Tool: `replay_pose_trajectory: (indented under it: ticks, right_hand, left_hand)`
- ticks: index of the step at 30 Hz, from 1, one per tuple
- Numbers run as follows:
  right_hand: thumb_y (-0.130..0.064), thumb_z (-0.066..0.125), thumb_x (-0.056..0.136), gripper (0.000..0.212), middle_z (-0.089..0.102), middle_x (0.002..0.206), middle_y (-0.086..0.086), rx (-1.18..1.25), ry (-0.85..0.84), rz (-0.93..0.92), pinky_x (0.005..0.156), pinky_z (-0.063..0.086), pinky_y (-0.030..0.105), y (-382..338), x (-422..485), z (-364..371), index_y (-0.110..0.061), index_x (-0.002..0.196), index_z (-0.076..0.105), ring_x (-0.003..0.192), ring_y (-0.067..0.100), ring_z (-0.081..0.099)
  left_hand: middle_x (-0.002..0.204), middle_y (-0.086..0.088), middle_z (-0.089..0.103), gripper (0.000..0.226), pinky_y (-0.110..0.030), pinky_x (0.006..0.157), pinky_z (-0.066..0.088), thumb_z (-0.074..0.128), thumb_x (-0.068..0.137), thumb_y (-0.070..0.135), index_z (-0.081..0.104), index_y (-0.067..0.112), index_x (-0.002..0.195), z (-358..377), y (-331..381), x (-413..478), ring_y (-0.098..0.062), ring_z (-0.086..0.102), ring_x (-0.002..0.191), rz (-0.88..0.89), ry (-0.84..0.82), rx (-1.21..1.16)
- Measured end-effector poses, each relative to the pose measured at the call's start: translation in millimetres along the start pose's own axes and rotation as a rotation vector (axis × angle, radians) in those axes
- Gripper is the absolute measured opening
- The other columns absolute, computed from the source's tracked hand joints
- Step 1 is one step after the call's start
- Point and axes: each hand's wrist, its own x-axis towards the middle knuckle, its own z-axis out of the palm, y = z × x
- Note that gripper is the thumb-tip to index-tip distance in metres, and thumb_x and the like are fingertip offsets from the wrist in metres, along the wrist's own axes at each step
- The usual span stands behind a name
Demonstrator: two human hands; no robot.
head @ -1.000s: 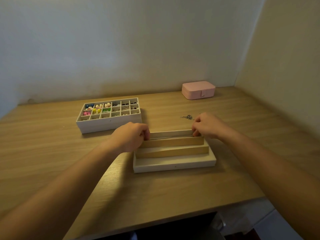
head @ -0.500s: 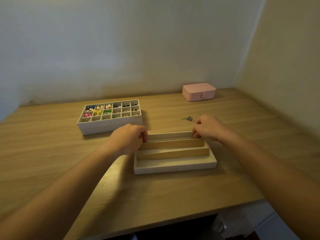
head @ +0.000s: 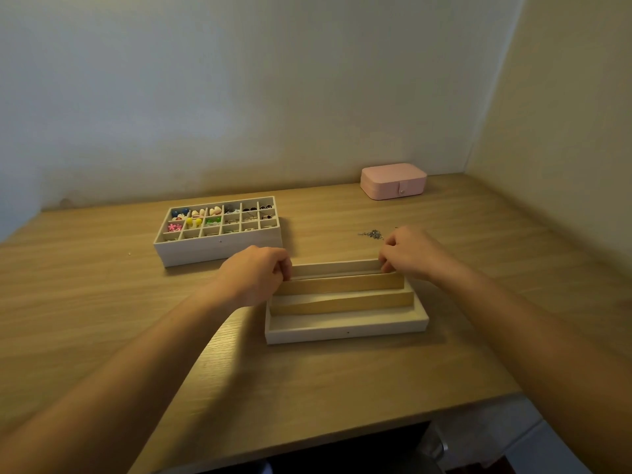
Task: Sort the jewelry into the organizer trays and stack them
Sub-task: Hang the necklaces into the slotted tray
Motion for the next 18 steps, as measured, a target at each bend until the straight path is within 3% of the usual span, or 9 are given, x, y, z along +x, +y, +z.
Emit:
replay_pose_trajectory:
  ticks: [5,14,18]
  right_hand:
    - [-0.016,0.053,0.094,0.024,0.077,0.070,-0.005,0.028,-0.016,0.001,0.091,0.056,0.042,-1.5,-1.6,-2.9,-0.010,0.087,0.076,0.084,0.012,0.072]
    - [-0.016,0.051,0.094,0.028,0.075,0.069,-0.007,-0.001,-0.017,0.010,0.091,0.057,0.041,1.1,-1.3,-1.6,-0.014,0.081,0.075,0.085,0.013,0.072]
    - [-0.017,0.053,0.097,0.025,0.076,0.072,-0.005,0.088,0.090,-0.005,0.085,0.057,0.040,-0.5,3.3,-8.7,-0.014,0.085,0.074,0.082,0.014,0.071]
  left_hand:
    - [0.094,0.011,0.071,0.031,-0.038,0.078,0.058,0.050,0.092,0.008,0.068,0.032,0.091,-1.5,1.1,-0.4,-0.013,0.065,0.087,0.004,0.017,0.005]
    - [0.091,0.011,0.069,0.030,-0.037,0.077,0.058,0.050,0.093,0.009,0.068,0.032,0.089,-1.8,3.0,0.7,-0.013,0.064,0.086,-0.016,0.002,-0.001]
    - [0.091,0.010,0.070,0.023,-0.036,0.079,0.056,0.056,0.090,0.010,0.067,0.030,0.086,-4.2,5.9,7.2,-0.014,0.064,0.088,-0.001,0.081,-0.096]
